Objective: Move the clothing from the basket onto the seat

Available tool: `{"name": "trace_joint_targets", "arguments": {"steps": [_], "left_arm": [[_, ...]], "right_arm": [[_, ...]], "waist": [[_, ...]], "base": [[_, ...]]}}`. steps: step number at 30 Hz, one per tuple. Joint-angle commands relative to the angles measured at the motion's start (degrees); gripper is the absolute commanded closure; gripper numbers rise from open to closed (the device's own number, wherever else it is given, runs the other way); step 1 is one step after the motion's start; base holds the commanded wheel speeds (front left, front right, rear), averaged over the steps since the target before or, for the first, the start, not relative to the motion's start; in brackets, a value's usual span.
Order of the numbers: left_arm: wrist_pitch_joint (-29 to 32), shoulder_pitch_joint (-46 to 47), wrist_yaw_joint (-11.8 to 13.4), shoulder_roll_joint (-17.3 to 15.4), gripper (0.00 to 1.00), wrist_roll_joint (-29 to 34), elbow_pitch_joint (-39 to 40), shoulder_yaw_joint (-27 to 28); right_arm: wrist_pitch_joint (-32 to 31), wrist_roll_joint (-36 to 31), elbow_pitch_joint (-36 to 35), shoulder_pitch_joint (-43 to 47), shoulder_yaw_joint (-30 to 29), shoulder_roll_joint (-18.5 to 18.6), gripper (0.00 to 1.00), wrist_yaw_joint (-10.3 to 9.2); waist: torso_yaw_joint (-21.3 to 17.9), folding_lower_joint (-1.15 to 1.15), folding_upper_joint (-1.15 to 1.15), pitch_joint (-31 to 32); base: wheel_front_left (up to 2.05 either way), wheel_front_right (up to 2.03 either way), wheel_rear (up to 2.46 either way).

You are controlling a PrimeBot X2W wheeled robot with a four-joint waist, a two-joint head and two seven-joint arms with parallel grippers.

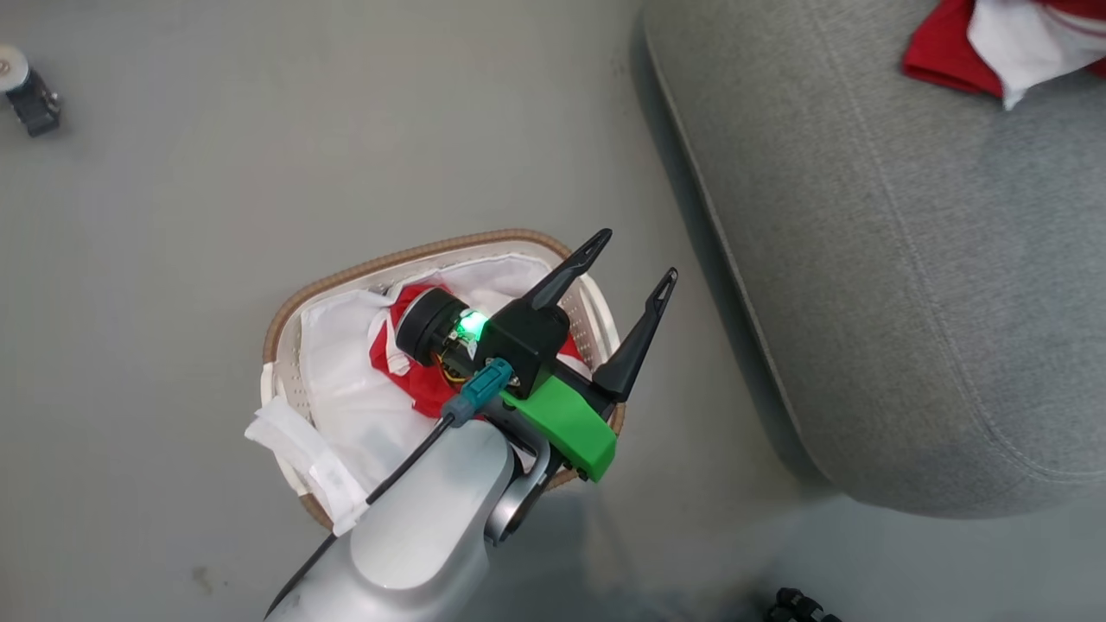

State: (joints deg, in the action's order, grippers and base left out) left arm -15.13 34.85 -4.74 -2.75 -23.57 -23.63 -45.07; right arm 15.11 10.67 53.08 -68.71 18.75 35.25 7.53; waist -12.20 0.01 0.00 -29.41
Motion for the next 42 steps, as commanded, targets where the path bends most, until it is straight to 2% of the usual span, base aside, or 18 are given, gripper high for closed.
{"name": "trace_joint_targets", "arguments": {"steps": [1,2,3,12,20,30,33,42], "left_arm": [[0.0,0.8,0.3,-0.3,0.0,0.5,0.1,0.2],[0.0,0.8,0.3,-0.3,0.0,0.6,0.1,0.4],[0.0,0.8,0.4,-0.3,0.0,0.7,-0.1,0.6],[0.0,-1.7,0.7,-0.3,0.0,0.6,0.3,3.4],[0.0,-5.2,1.5,-0.3,0.0,2.0,0.1,8.1],[0.0,-12.4,4.0,-0.3,0.0,5.8,1.2,20.0],[0.0,-15.3,5.0,-0.3,0.0,7.0,1.6,24.5],[0.0,-23.0,5.4,-0.3,0.0,8.4,0.7,34.5]], "right_arm": [[0.1,1.1,2.0,1.6,0.3,-1.6,0.06,-0.08],[0.1,1.5,2.6,1.5,0.3,-2.2,0.06,-0.09],[0.1,1.8,3.0,1.7,0.0,-2.6,0.0,-0.09],[0.1,2.7,3.2,12.6,-2.5,-7.5,0.0,-0.08],[0.1,3.6,-2.3,26.6,-4.7,-11.3,0.0,-0.08],[0.1,3.3,-15.6,39.5,-9.4,-16.1,0.0,-0.08],[0.1,2.2,-20.1,42.5,-10.4,-18.6,0.0,-0.08],[0.1,2.0,-27.0,48.3,-10.9,-23.8,0.0,-0.08]], "waist": [[2.1,-0.01,0.0,-2.3],[2.1,-0.01,0.0,-2.4],[2.1,-0.01,0.0,-2.5],[1.3,-0.01,0.0,0.2],[0.9,-0.01,0.0,4.8],[2.9,-0.01,0.0,10.8],[3.8,-0.01,0.0,12.5],[7.4,-0.01,0.0,18.1]], "base": [[0.0,0.0,0.0],[0.0,0.0,0.0],[0.0,0.0,0.0],[0.0,0.0,0.0],[0.0,0.0,0.0],[0.0,0.0,0.0],[0.0,0.0,0.0],[0.0,0.0,0.0]]}}
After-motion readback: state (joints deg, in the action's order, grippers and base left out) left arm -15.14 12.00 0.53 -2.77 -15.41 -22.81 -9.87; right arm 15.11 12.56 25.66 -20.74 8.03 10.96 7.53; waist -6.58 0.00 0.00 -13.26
